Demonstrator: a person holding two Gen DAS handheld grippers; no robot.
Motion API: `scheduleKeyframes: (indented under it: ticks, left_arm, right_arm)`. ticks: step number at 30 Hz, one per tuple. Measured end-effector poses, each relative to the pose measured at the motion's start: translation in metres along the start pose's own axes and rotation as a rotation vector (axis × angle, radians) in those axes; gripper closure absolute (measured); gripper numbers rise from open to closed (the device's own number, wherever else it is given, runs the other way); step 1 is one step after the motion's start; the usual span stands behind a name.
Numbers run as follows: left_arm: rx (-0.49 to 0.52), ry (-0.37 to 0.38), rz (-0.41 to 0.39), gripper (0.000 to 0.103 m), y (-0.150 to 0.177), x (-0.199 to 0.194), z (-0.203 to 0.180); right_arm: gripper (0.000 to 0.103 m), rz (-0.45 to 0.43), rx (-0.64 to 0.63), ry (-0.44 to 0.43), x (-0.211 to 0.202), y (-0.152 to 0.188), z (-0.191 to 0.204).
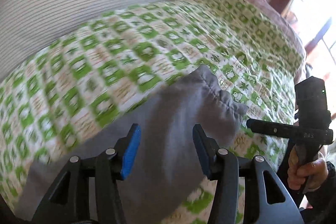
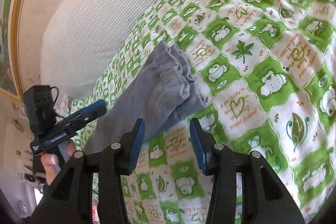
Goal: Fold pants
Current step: 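Grasp the cuff end with the right tool while the left tool grasps the folded edge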
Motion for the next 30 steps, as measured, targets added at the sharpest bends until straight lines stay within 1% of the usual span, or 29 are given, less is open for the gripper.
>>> scheduleKeyframes:
  ticks: [5, 8, 11, 12, 15, 17, 19, 21, 23, 26, 28, 30]
  left_arm:
    - [0.07, -0.007, 0.061, 0.051, -0.021, 0.029, -0.009]
    - [0.111, 0.011, 0.11, 0.05, -0.029, 0.045, -0.016]
    - [0.166, -0.004, 0.153, 0.05, -0.034, 0.065, -0.022]
    - [0.18, -0.012, 0.164, 0.048, -0.036, 0.071, -0.024]
    - [0.201, -0.004, 0.207, 0.046, -0.039, 0.09, -0.028]
    - [0.229, -0.006, 0.216, 0.046, -0.041, 0.094, -0.031]
    - [0.262, -0.009, 0.229, 0.046, -0.041, 0.094, -0.033]
    - [0.27, -0.005, 0.244, 0.046, -0.043, 0.094, -0.035]
    - [0.306, -0.007, 0.251, 0.046, -0.045, 0.092, -0.038]
    - [0.38, -0.031, 0.264, 0.045, -0.046, 0.098, -0.045]
    - [0.41, -0.033, 0.277, 0.045, -0.045, 0.103, -0.046]
    - [0.406, -0.014, 0.279, 0.046, -0.047, 0.104, -0.046]
  right_arm:
    - [0.057, 0.007, 0.042, -0.042, 0.017, 0.0, -0.005]
    - [0.057, -0.02, 0.054, -0.057, 0.023, -0.003, -0.005]
    - [0.057, -0.049, 0.059, -0.08, 0.024, -0.008, -0.007]
    - [0.057, -0.05, 0.056, -0.081, 0.027, -0.01, -0.007]
    - [0.057, -0.071, 0.091, -0.106, 0.027, -0.012, -0.013]
    - [0.058, -0.09, 0.139, -0.117, 0.026, -0.014, -0.017]
    - [0.058, -0.117, 0.197, -0.103, 0.016, -0.009, -0.024]
    - [0.057, -0.133, 0.202, -0.076, 0.007, -0.007, -0.027]
    - [0.056, -0.14, 0.21, -0.064, 0.003, -0.005, -0.027]
    - [0.053, -0.137, 0.235, -0.085, 0.008, -0.001, -0.03]
    - [0.053, -0.124, 0.221, -0.083, 0.016, -0.001, -0.027]
    - [0.052, -0.137, 0.199, -0.088, 0.019, -0.003, -0.022]
Point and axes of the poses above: each gripper's, at about its wrist camera, not at the fingertips, and x roughly the way its jaws point, z to its left, y to its underside, the point moved 7 cm from there along x, roughly the way its jaws point, and after that the axes turned 11 degrees about -x, right-handed, at the moved point
